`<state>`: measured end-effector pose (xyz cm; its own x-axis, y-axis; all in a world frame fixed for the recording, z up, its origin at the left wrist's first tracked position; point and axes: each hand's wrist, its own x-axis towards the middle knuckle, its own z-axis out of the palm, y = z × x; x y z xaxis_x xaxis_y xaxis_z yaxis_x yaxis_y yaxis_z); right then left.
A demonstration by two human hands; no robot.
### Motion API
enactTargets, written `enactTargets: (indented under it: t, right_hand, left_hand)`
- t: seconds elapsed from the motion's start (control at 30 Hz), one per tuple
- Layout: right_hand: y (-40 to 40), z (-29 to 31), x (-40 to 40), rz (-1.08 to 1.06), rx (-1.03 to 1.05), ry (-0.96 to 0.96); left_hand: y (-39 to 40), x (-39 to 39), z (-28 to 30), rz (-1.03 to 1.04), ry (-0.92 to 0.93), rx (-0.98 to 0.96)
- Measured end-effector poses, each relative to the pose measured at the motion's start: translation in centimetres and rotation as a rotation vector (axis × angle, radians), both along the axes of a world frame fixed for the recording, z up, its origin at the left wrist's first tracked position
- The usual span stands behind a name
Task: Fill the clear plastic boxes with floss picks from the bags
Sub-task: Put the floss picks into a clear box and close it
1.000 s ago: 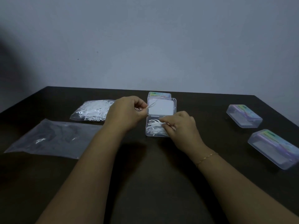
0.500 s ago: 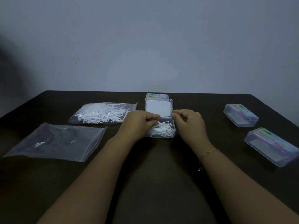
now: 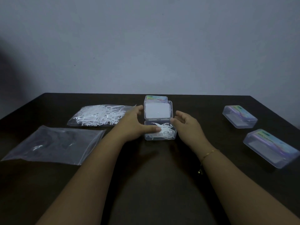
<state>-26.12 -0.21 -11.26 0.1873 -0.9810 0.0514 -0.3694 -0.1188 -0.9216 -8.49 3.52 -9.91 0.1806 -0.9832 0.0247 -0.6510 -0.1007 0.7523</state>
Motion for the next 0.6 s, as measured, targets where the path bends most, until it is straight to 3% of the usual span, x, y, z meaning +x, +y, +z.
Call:
enactTargets:
  t: [0.17, 0.6]
  right_hand:
    - [-0.1, 0.1, 0.2, 0.024, 0.060, -0.053]
    - [-1.0, -0.4, -0.2, -0.039, 0.058, -0.072]
  left_hand:
    - [-0.5, 0.0, -1.2, -0.058, 0.007, 0.159]
    - [-1.0, -0.7, -2.3, -0.121, -0.028, 0.045]
